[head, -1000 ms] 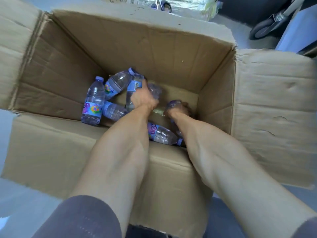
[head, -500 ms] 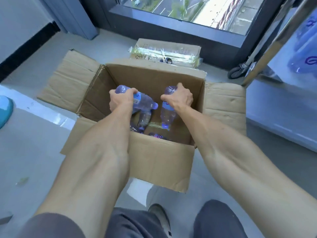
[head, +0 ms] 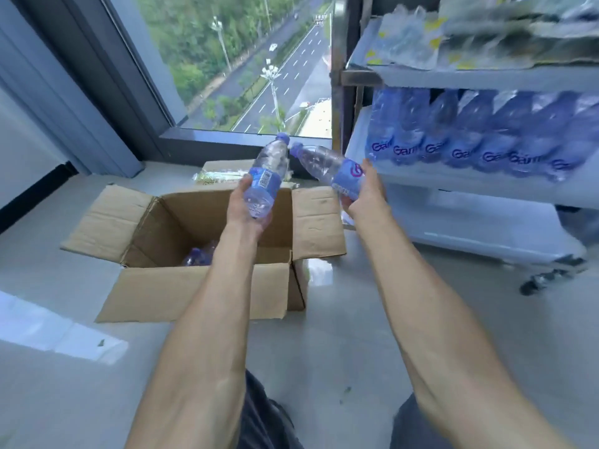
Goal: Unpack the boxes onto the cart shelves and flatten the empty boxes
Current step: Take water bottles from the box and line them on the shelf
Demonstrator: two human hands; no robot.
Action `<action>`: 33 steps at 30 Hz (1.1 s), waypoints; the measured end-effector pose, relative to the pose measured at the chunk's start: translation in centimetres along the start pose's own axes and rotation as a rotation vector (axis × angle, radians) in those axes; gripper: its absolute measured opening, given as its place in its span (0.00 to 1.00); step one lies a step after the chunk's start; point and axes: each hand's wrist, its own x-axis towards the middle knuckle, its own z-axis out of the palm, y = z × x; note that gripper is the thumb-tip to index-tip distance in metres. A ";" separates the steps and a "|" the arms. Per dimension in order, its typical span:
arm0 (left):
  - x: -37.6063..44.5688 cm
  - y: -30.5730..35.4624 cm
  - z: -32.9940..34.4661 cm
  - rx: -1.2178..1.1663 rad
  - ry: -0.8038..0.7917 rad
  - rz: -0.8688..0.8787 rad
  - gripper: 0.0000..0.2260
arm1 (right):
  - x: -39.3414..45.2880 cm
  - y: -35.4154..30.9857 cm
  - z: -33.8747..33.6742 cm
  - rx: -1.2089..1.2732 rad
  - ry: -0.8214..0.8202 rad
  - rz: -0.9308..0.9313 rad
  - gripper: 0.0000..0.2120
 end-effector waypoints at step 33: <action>-13.7 -14.4 26.5 0.201 -0.592 0.166 0.21 | -14.4 -20.5 -18.5 -0.001 -0.636 -0.287 0.26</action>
